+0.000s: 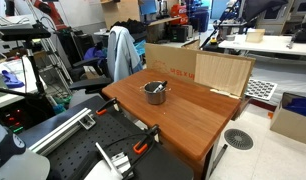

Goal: Pick the marker from the pot and put it on the table

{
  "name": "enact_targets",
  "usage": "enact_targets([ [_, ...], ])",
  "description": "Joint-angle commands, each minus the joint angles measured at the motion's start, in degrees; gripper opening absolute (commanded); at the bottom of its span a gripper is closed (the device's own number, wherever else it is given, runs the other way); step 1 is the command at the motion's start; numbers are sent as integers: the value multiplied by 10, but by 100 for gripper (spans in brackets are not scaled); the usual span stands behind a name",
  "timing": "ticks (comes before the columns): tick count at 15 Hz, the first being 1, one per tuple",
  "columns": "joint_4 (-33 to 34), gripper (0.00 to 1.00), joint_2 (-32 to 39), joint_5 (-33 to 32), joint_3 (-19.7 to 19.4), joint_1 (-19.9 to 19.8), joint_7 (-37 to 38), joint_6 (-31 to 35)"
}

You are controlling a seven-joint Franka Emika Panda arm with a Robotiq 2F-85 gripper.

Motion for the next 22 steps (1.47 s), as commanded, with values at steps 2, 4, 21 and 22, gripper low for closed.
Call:
enact_targets([
  [2,1,100,0,1,2,-3,-1,-1],
  [4,1,100,0,1,2,-3,-1,-1],
  [21,-92,100,42,-29,17,-40,126,205],
  [22,-103,100,53,-34,20,-44,140,233],
])
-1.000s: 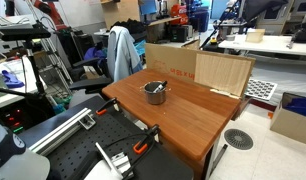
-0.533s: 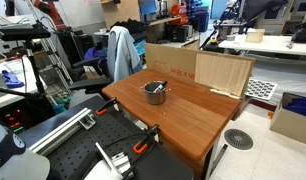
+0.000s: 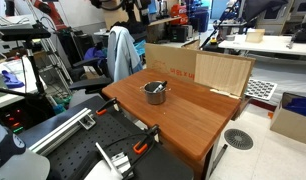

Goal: Pick the marker from the pot and put it on the table

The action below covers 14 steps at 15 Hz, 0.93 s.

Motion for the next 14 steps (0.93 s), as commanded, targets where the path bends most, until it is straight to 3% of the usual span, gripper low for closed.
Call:
enact_targets([
  [1,-31,100,24,-26,20,-22,52,91],
  [5,-49,100,82,-40,22,-37,102,150],
  [14,-34,100,214,-68,2,-34,168,200],
])
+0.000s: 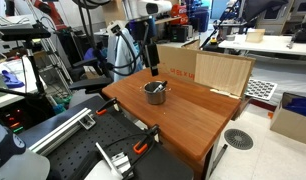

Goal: Pick the marker from the pot and put it on the table

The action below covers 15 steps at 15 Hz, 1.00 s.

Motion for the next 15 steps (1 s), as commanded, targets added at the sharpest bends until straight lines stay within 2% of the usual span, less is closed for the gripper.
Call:
enact_targets([
  [1,19,100,32,-20,-9,5,28,15],
  [3,26,100,40,7,-16,11,-11,2],
  [4,16,100,30,-4,-16,12,7,3],
  [15,16,100,33,-3,-17,13,5,3],
])
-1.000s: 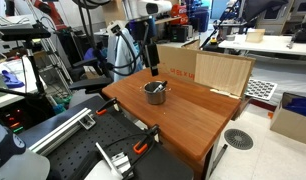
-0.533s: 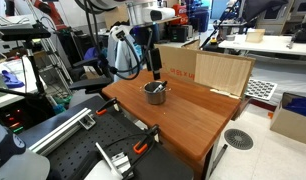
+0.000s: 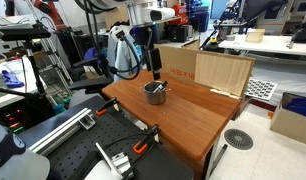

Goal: Pick the marker from the pot and put it on the table

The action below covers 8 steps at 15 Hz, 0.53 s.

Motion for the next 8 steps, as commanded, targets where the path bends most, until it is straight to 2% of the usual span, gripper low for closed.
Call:
enact_targets([
  [1,0,100,0,0,-11,11,0,-1],
  [3,0,100,0,0,-11,11,0,-1],
  [8,6,100,31,-10,-10,16,46,56],
])
